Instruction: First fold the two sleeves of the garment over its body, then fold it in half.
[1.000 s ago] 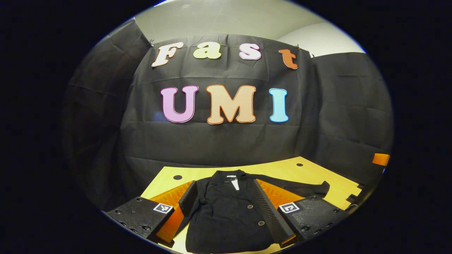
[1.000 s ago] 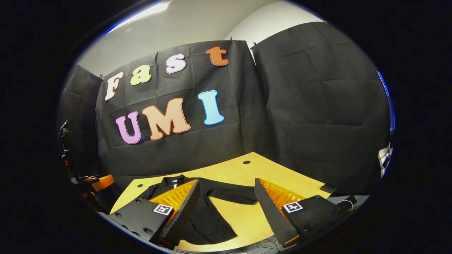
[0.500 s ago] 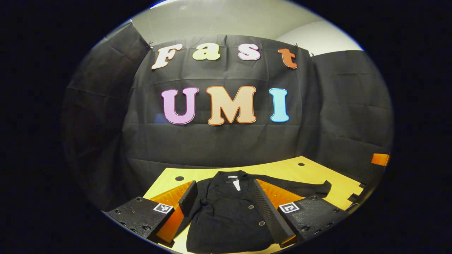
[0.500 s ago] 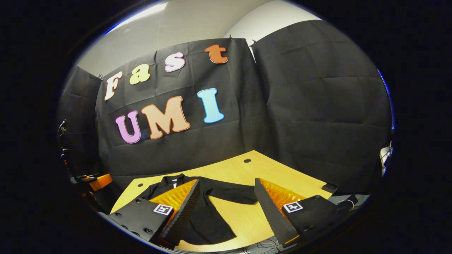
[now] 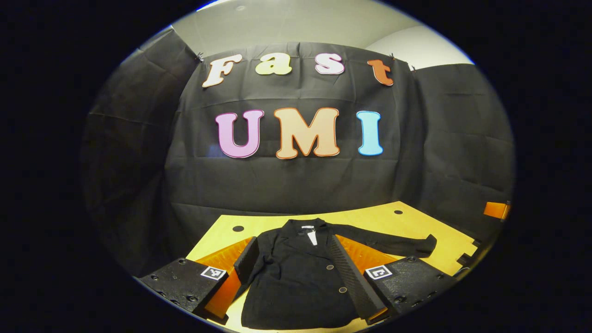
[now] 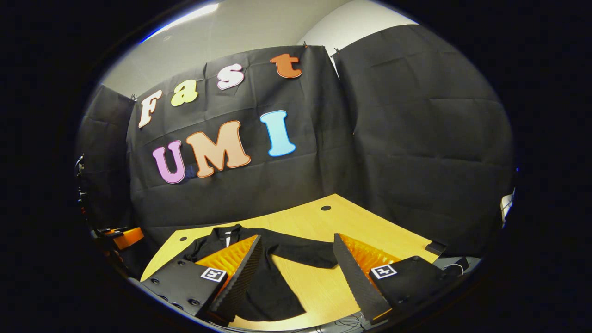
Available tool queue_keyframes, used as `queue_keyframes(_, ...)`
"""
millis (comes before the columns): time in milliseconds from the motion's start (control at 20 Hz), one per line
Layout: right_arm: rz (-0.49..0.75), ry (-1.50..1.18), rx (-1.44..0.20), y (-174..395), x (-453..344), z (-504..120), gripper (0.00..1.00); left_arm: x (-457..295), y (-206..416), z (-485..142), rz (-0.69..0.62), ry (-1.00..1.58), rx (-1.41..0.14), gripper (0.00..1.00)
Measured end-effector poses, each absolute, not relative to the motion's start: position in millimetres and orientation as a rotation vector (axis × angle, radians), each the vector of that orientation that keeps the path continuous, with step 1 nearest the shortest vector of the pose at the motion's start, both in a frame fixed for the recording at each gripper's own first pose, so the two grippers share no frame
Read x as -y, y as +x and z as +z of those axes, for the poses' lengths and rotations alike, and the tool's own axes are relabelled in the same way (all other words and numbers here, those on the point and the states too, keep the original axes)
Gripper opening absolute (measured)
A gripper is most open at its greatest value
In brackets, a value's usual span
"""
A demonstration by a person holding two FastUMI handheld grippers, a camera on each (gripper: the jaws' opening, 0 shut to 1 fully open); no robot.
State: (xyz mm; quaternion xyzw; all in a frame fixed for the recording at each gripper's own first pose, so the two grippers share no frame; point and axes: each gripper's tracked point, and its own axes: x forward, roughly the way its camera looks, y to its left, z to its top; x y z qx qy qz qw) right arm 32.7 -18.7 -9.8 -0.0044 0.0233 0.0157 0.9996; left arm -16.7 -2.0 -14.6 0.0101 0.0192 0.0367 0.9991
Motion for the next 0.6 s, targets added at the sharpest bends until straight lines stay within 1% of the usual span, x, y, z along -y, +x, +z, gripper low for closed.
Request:
queue_keyframes(300,-0.010,0.039,-0.090,47.1,55.9,-15.7,0.97,-16.1,-29.5,-16.9,0.143,0.056,-0.043,0.93)
queue_keyframes(600,-0.009,0.006,-0.109,69.7,63.9,-17.9,0.97,-33.9,-40.5,-29.1,0.226,0.028,-0.070,0.93)
